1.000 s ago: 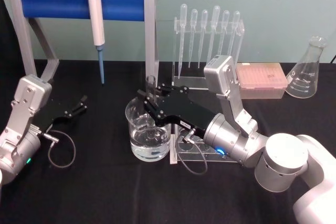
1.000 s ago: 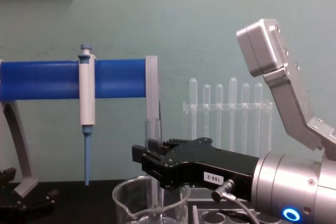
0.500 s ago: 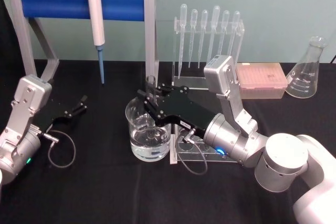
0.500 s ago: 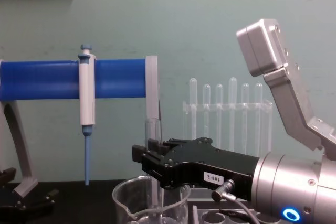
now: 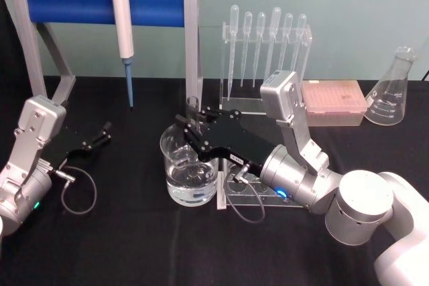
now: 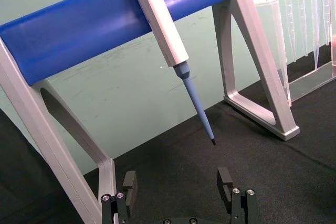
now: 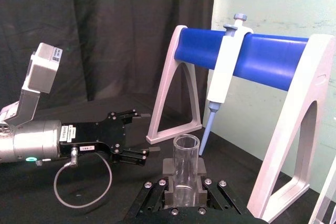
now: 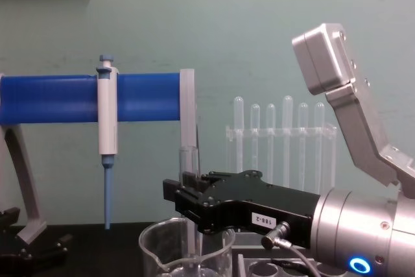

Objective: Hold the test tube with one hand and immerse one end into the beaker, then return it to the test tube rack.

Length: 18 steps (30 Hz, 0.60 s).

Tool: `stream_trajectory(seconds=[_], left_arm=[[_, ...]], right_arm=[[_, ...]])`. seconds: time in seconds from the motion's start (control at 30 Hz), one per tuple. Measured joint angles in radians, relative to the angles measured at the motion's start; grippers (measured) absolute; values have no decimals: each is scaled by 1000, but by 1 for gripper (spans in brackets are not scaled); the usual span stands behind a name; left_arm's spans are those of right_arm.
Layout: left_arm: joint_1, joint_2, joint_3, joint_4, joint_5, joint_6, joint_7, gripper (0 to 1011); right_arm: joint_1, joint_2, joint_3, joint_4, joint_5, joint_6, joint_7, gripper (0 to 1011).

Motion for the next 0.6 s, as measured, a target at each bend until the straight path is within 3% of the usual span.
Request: stream_trajectory(seconds=[0.6], left_arm=[[0, 0, 0, 0, 0, 0, 0, 1000]], right_arm=[[0, 0, 0, 0, 0, 0, 0, 225]])
